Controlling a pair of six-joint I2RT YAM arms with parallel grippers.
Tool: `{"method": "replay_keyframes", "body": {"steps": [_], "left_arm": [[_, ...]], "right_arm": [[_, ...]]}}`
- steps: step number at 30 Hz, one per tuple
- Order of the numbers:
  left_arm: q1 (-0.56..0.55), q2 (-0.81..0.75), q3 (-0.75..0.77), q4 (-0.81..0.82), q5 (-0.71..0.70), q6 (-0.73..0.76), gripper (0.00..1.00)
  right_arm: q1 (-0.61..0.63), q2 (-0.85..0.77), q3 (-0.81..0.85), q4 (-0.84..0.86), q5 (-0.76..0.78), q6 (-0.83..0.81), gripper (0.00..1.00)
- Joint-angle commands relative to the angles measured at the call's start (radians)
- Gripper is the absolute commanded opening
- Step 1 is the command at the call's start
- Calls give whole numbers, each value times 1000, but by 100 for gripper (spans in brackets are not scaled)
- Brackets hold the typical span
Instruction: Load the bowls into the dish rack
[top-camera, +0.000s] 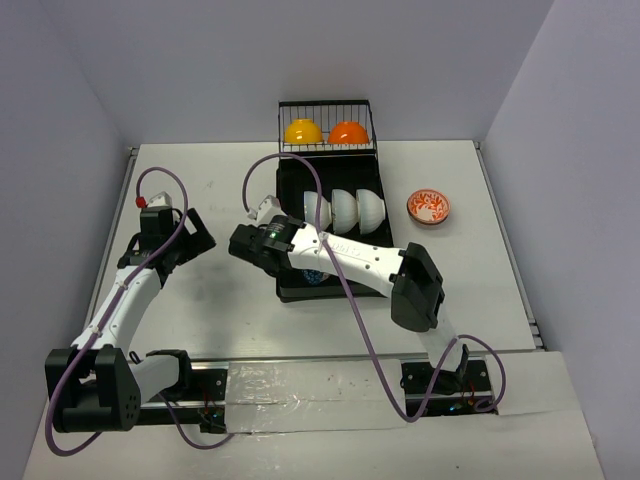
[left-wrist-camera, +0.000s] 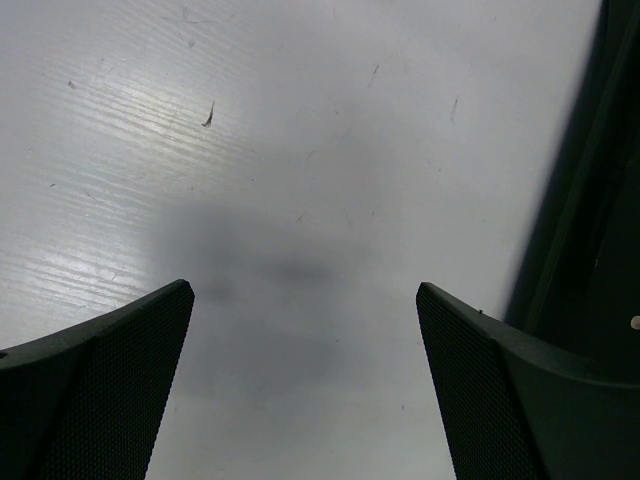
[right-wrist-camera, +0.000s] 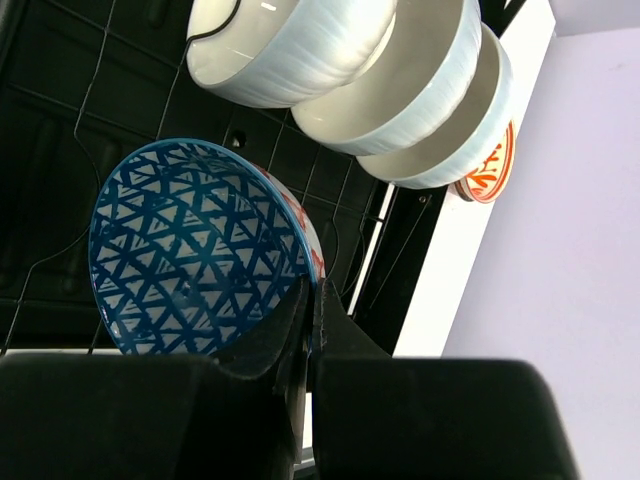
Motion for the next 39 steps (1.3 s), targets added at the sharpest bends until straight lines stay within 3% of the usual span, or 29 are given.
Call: {"method": "replay_keyframes", "body": {"steps": [1,15,26,32,39], "left_arm": [[6,-19,14,11,8,-7,98],[6,-42,2,34,36,-2,98],[-54,-214,78,17,155,30,97],[-147,-278,193,3,183,131,96],[-391,-321,315,31,325,280,99]], "right_arm": [[-10,-7,-1,-115,64,11,0],[-18,-18,39,-115,31,36,0],[-70,-245,148,-23,-155,-2,0],[-177,-381,68,64,-357,1,0],[-286,-510,-93,161,-546,28,0]]}}
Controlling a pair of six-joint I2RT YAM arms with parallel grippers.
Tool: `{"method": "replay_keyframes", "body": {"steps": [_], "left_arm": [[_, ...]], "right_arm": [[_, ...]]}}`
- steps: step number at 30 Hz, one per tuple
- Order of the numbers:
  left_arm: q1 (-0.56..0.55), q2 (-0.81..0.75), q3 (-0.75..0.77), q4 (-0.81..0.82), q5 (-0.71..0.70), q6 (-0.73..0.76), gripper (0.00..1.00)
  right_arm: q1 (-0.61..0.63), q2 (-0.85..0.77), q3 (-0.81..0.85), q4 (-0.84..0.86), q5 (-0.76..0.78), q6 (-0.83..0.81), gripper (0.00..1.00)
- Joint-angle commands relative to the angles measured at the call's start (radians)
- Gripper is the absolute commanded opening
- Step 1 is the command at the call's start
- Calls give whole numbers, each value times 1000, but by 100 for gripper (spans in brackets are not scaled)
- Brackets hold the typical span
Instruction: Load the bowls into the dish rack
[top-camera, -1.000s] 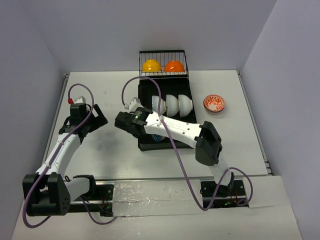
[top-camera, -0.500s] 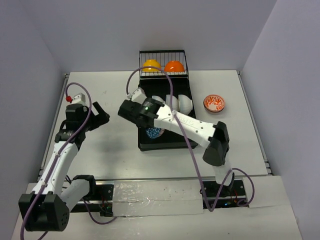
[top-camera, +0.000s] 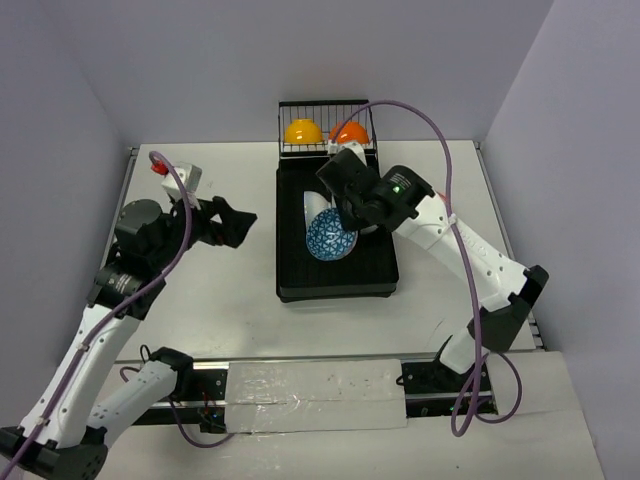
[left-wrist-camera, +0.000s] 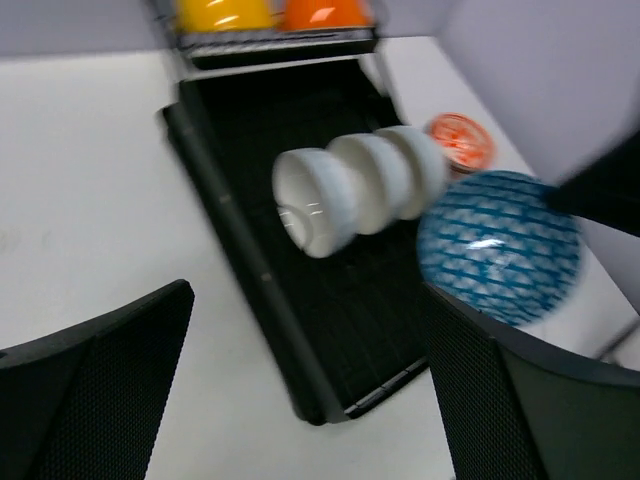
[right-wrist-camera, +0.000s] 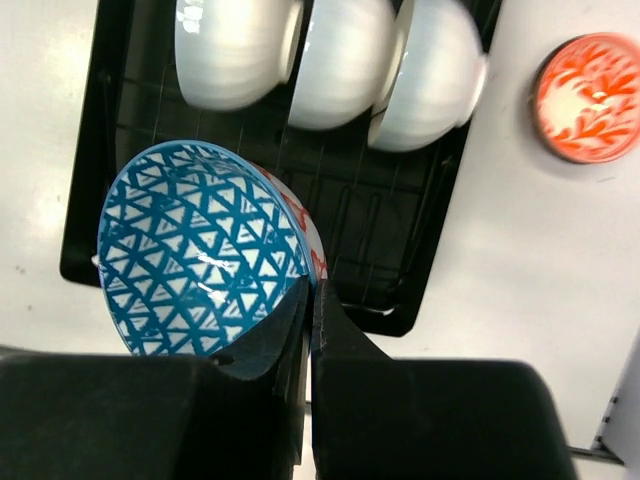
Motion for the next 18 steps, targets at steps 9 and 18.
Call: {"method": "replay_keyframes", "body": {"steps": [9,18], "left_arm": [[-300,-21,51,138,348,391,95],[-488,206,202,8,323,644,86]], "right_arm": [[-100,-214,-248,225,-260,-6,0],[-172,-290,-302,257,-295,-37,0]]}}
